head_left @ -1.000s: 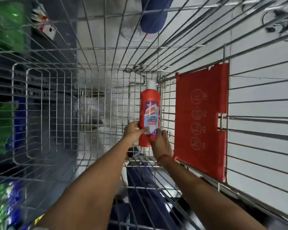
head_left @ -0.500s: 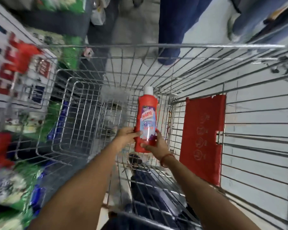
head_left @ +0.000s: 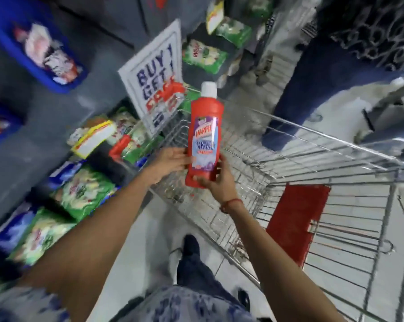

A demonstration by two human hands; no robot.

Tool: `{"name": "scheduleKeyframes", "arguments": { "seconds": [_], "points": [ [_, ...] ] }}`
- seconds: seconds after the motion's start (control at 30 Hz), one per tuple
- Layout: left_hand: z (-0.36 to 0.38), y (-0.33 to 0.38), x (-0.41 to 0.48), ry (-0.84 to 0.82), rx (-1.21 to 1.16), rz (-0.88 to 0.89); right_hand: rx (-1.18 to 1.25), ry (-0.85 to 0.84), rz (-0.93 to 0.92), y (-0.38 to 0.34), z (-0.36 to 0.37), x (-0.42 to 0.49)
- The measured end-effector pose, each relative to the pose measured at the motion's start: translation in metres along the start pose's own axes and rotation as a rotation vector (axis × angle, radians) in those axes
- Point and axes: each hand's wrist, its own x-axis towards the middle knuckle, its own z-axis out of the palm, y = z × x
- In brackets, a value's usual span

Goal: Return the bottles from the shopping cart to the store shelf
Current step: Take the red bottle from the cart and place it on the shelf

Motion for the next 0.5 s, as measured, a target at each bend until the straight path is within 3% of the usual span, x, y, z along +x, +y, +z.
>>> {"name": "scheduleKeyframes", "arguments": {
  "seconds": [0.3,0.5],
  "points": [
    [-0.086,0.033,-0.139,0.363,-0.137,0.409,0.114,-0.304,-0.299,-0.091,0.101,-0.023],
    [-0.136,0.008,-0.260,0.625,-0.217,0.561,0.137,-0.490,-0.357,-0.122,0.195,-0.082]
  ]
}}
